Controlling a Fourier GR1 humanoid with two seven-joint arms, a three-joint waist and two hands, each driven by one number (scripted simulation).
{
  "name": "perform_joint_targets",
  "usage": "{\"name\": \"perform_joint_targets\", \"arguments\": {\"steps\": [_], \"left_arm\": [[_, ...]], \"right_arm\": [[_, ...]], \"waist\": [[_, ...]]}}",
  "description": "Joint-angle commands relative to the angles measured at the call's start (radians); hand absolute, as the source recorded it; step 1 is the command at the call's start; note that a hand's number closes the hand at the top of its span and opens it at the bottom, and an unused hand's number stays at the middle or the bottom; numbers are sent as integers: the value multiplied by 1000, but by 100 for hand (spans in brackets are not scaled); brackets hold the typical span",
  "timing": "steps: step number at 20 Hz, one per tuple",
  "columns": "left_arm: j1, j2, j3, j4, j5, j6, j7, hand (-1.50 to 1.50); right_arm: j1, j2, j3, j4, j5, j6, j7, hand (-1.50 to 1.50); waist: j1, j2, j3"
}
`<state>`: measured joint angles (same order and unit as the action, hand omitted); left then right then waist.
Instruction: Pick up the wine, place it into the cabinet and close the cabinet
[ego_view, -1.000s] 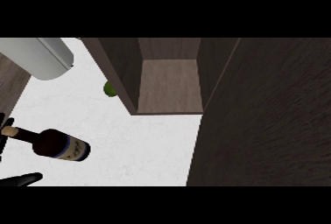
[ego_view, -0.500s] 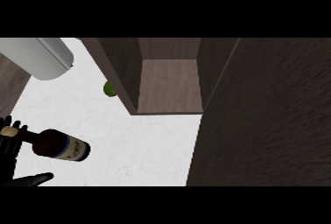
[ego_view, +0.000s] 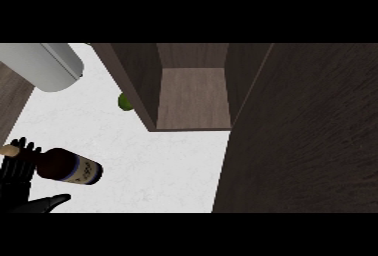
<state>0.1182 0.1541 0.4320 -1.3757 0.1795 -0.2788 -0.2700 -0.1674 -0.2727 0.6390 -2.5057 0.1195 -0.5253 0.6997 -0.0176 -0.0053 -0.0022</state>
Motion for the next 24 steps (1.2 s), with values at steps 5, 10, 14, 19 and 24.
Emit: {"name": "perform_joint_targets", "arguments": {"steps": [5, 10, 14, 19, 24], "left_arm": [[-68, 24, 5, 146, 28, -52, -27, -150], [-104, 9, -15, 326, 10, -107, -132, -150], [-143, 31, -19, 382, 10, -138, -164, -150], [-192, 32, -22, 478, -27, -95, -215, -150], [-186, 20, -25, 519, -21, -132, -309, -150]], "right_arm": [[78, -45, 49, -143, 153, -33, 5, -150], [73, -52, 93, -111, 169, -50, -26, -150], [78, -105, 36, -175, 126, -28, 13, -150], [99, -109, 110, -188, 174, -62, 5, -150], [46, -123, 32, -154, 112, -53, 2, -150]], "waist": [[0, 0, 1], [-3, 1, 0], [1, 2, 1], [-7, 0, 0], [2, 3, 0]]}}
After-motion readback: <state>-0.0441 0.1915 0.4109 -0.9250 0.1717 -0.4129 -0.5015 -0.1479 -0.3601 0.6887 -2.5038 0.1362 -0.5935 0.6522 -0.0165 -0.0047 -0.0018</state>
